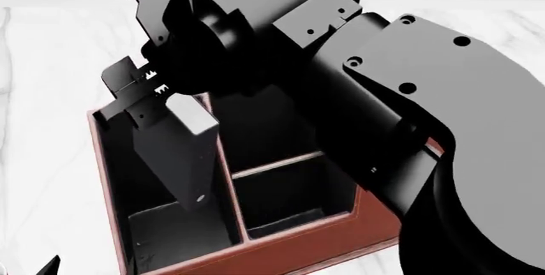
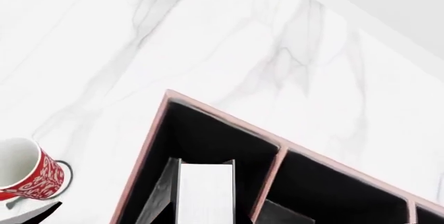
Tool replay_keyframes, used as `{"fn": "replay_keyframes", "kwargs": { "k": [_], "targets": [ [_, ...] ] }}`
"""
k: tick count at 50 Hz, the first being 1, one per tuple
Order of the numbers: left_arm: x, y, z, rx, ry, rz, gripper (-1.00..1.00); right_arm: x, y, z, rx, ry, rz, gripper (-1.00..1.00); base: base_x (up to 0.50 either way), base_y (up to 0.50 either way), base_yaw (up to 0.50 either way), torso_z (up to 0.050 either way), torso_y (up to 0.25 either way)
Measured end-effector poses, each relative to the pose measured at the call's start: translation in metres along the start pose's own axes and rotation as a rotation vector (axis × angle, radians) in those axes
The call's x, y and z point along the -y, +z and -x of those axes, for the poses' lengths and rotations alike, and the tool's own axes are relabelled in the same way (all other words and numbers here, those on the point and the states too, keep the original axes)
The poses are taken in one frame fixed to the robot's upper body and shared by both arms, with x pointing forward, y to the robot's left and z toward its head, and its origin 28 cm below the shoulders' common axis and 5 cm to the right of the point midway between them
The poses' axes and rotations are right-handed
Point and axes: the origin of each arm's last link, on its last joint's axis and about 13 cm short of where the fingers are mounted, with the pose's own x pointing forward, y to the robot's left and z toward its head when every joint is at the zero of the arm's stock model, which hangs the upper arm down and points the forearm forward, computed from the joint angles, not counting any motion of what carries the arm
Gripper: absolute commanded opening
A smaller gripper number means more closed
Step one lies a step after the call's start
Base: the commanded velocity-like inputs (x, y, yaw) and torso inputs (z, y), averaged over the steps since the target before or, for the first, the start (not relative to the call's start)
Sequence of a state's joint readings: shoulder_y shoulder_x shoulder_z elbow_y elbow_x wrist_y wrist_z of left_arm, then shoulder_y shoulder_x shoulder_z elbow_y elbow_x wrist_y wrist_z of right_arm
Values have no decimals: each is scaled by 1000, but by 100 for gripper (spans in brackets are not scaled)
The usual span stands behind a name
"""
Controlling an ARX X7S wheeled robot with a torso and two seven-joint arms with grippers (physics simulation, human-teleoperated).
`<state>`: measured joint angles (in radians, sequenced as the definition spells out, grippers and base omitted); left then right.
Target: Pick up the book and place it in the left compartment of the caddy.
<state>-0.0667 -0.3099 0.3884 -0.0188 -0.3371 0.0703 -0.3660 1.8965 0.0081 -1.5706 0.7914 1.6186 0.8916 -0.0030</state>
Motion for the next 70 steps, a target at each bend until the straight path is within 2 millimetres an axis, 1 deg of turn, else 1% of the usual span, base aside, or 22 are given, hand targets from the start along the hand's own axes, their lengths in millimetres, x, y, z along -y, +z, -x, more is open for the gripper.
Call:
{"fn": "replay_keyframes", "kwargs": {
  "k": [11,38,49,70],
  "targets": [
    [0,1,0,2,-2,2,100,-3,-9,-13,12,12,8,-100,0,0,0,0,1],
    [1,1,1,2,-9,1,100,-10,-47,-56,45,19,60,-100,0,0,0,1,1],
    [1,1,1,1,-12,1,100,-14,-60,-67,32,38,69,-100,0,0,0,0,2],
    [1,0,2,2,-15,0,100,-13,-87,-86,-4,44,71,-100,0,0,0,0,1]
  ]
}}
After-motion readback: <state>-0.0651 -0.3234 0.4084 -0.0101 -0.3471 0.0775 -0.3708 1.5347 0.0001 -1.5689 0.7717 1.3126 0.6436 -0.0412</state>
